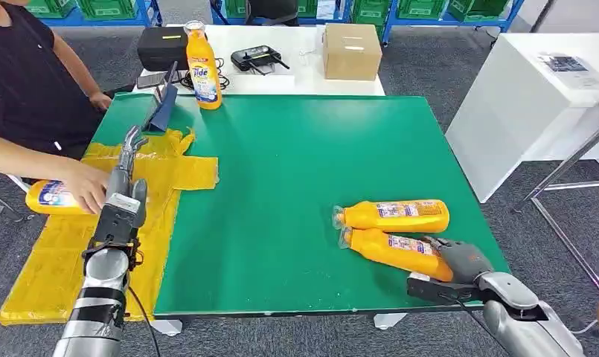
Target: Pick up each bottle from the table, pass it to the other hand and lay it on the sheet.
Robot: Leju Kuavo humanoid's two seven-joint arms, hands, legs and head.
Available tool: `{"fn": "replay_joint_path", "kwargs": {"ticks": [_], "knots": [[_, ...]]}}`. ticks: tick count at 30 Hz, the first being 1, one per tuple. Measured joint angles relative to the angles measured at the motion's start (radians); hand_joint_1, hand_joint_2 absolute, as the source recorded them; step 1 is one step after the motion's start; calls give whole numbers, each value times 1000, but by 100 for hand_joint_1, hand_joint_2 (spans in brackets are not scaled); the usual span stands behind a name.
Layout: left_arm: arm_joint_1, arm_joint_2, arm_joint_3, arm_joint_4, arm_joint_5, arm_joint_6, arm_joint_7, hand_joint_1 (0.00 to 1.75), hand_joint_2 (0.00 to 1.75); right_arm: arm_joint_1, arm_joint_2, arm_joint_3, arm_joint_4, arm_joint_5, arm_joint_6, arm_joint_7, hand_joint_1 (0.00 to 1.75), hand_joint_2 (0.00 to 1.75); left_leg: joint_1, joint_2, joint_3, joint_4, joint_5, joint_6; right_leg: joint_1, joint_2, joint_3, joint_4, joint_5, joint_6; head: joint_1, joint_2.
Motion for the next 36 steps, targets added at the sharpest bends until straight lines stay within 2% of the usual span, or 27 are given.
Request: {"fn": "replay_joint_path", "kwargs": {"ticks": [2,3,6,8,10,12,15,20,25,30,36], "knots": [[-7,0,-4,0,24,-15,1,0,0,-1,1,-4,9,-47,-5,-30,175,175,0,-1,-4,2,0,0,0,0,-2,0,0,0,0,0],[-8,0,-4,0,47,-33,2,0,175,3,3,-10,11,-79,-13,-54,175,175,0,-1,-7,2,0,1,-1,0,3,0,0,0,1,0],[17,0,-3,-9,181,-139,21,0,175,31,43,-79,-11,-261,-47,-179,175,175,-2,-1,-18,2,3,5,-7,-1,2,2,3,4,2,0],[74,0,0,-45,267,-211,30,0,175,78,99,-148,-94,-450,4,-273,175,175,-2,0,-24,2,4,5,-8,0,-5,3,3,4,3,0],[149,-12,0,-90,317,-273,39,0,175,142,192,-218,-222,-611,90,-312,175,175,-5,0,-32,2,4,5,-9,0,-16,7,3,5,2,0],[214,-34,-12,-131,333,-308,50,0,175,178,296,-258,-342,-685,133,-307,175,175,-11,-9,-42,2,8,4,-11,-8,-30,10,2,4,-1,0],[281,-57,-49,-176,340,-315,70,0,175,181,389,-271,-438,-698,154,-293,175,175,-11,-23,-58,2,13,2,-10,-22,-42,11,1,4,2,0],[335,-69,-110,-217,345,-316,76,0,175,178,510,-243,-467,-692,145,-293,175,175,-10,-23,-63,1,14,1,-11,-22,-46,14,1,2,2,0],[360,-74,-148,-233,345,-327,76,0,175,172,578,-203,-461,-686,135,-301,175,175,-11,-24,-64,1,15,0,-11,-23,-47,14,1,2,2,0],[366,-76,-183,-240,376,-364,87,0,175,153,620,-153,-399,-645,137,-293,175,175,-11,-24,-64,1,15,0,-11,-23,-47,15,1,2,2,0],[365,-75,-209,-240,399,-381,92,0,175,143,681,-22,-216,-560,113,-306,175,175,-10,-24,-67,1,15,-1,-11,-23,-52,16,1,2,2,0]]}}
